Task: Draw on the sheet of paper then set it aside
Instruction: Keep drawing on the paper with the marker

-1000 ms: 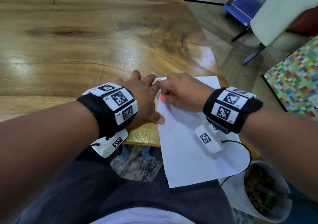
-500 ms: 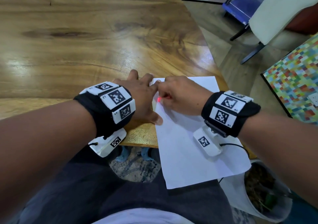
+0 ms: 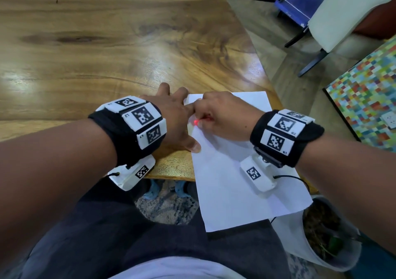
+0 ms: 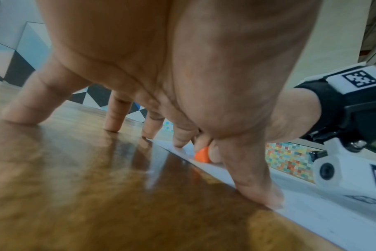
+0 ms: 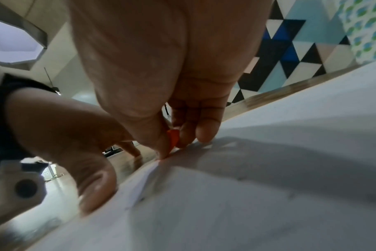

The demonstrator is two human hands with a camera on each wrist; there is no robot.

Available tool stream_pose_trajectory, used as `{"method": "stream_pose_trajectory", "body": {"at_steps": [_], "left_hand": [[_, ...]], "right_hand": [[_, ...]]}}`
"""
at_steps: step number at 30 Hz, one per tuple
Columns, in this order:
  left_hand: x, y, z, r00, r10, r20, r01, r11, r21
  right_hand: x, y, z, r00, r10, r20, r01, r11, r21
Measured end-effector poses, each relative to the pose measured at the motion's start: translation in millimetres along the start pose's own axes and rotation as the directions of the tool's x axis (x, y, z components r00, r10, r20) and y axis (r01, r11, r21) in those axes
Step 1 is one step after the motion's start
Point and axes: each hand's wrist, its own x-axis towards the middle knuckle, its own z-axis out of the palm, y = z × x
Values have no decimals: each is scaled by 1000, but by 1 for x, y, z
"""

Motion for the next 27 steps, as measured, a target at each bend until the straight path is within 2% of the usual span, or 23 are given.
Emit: {"method": "stream_pose_trajectory", "body": {"at_steps": [2, 6, 8, 12, 14, 17, 20, 24, 27], "left_hand": [[0, 0, 1, 1000, 0, -10, 0, 1000, 8], [1, 1, 3, 1000, -8, -23, 8, 1000, 21], [1, 1, 2, 1000, -5, -17, 6, 1000, 20], [2, 0, -3, 1000, 5, 21, -5, 1000, -2], [2, 1, -2, 1000, 3, 22, -3, 1000, 5], [2, 1, 0, 1000, -2, 2, 2, 1000, 20], [3, 1, 1, 1000, -6, -2, 6, 1000, 23], [3, 1, -1, 1000, -4, 6, 3, 1000, 11], [3, 2, -3, 1000, 1, 21, -1, 1000, 5]], "right_hand": [[1, 7, -2, 1000, 24, -15, -25, 999, -26], [8, 29, -12, 966, 244, -88, -249, 967, -53], [6, 26, -11, 970, 226, -91, -232, 971, -59], [-8, 4, -5, 999, 52, -2, -52, 998, -31], [-9, 6, -5, 999, 44, 29, -44, 999, -26], [-4, 21, -14, 988, 148, -42, -150, 988, -45], [-2, 28, -22, 955, 282, -88, -289, 954, -79], [-10, 9, -10, 992, 121, -26, -122, 992, -36], [-15, 2, -5, 998, 56, 21, -57, 998, 7]]}}
